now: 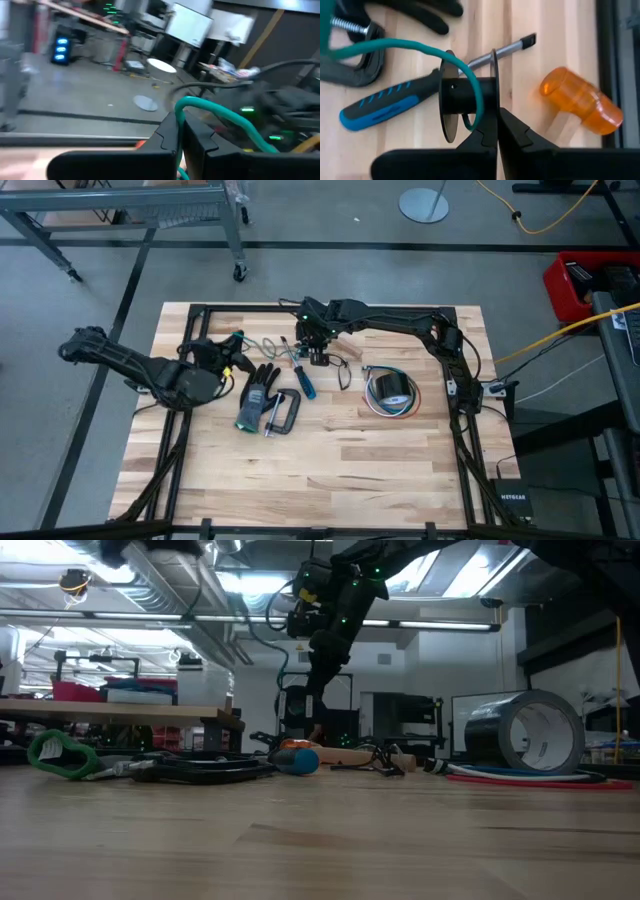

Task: Coil cords
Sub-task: Uncoil the green wire from the spool

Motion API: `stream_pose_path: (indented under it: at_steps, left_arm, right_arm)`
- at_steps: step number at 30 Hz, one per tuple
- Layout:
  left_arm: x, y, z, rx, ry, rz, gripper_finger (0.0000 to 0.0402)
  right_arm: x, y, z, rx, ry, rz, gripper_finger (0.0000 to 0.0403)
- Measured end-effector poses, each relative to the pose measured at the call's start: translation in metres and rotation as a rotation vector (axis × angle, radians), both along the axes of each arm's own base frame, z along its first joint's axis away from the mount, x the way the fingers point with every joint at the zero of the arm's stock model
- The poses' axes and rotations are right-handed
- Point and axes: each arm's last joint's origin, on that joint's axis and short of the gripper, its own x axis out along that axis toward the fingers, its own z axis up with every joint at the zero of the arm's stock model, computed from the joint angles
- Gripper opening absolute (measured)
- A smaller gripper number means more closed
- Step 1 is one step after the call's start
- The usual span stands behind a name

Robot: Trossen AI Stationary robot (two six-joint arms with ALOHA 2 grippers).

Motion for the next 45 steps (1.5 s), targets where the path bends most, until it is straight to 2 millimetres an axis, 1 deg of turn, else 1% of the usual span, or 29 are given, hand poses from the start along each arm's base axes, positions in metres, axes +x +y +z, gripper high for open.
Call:
stream_pose_path:
  at_steps: [3, 5, 7, 9, 14, 18, 24, 31, 34, 38, 41, 45]
  left_arm:
    - [0.011, -0.005, 0.017, 0.036, 0.009, -0.113, 0.0]
    - [0.019, -0.008, 0.023, 0.075, -0.004, -0.202, 0.0]
    - [0.028, -0.013, 0.026, 0.112, -0.027, -0.282, 0.0]
    - [0.037, -0.017, 0.023, 0.127, -0.045, -0.329, 0.0]
    - [0.061, -0.029, 0.0, 0.092, -0.035, -0.387, 0.0]
    - [0.075, -0.043, -0.02, 0.048, -0.031, -0.425, 0.0]
    - [0.088, -0.062, -0.046, 0.003, -0.015, -0.465, 0.0]
    - [0.101, -0.081, -0.083, -0.091, -0.046, -0.432, 0.0]
    - [0.103, -0.088, -0.098, -0.138, -0.102, -0.367, 0.0]
    - [0.099, -0.096, -0.113, -0.183, -0.142, -0.317, 0.0]
    - [0.092, -0.101, -0.121, -0.197, -0.141, -0.298, 0.0]
    - [0.085, -0.102, -0.13, -0.203, -0.116, -0.283, 0.0]
  right_arm:
    - [0.003, -0.002, 0.002, -0.018, -0.041, -0.025, 0.0001]
    - [0.006, -0.004, 0.004, -0.016, -0.083, -0.051, 0.0001]
    - [0.009, -0.006, 0.007, -0.015, -0.124, -0.072, 0.0001]
    - [0.01, -0.011, 0.009, -0.009, -0.162, -0.108, 0.0001]
    - [0.006, -0.034, 0.013, 0.031, -0.24, -0.211, 0.0001]
    - [-0.001, -0.057, 0.015, 0.091, -0.298, -0.274, 0.0001]
    - [-0.014, -0.09, 0.021, 0.248, -0.418, -0.275, 0.0001]
    - [-0.027, -0.117, 0.032, 0.403, -0.535, -0.219, 0.0001]
    - [-0.034, -0.126, 0.038, 0.477, -0.566, -0.157, 0.0001]
    - [-0.045, -0.134, 0.047, 0.64, -0.587, -0.054, 0.0001]
    - [-0.054, -0.139, 0.05, 0.761, -0.594, 0.027, 0.0001]
    - [-0.065, -0.143, 0.052, 0.929, -0.604, 0.15, 0.0001]
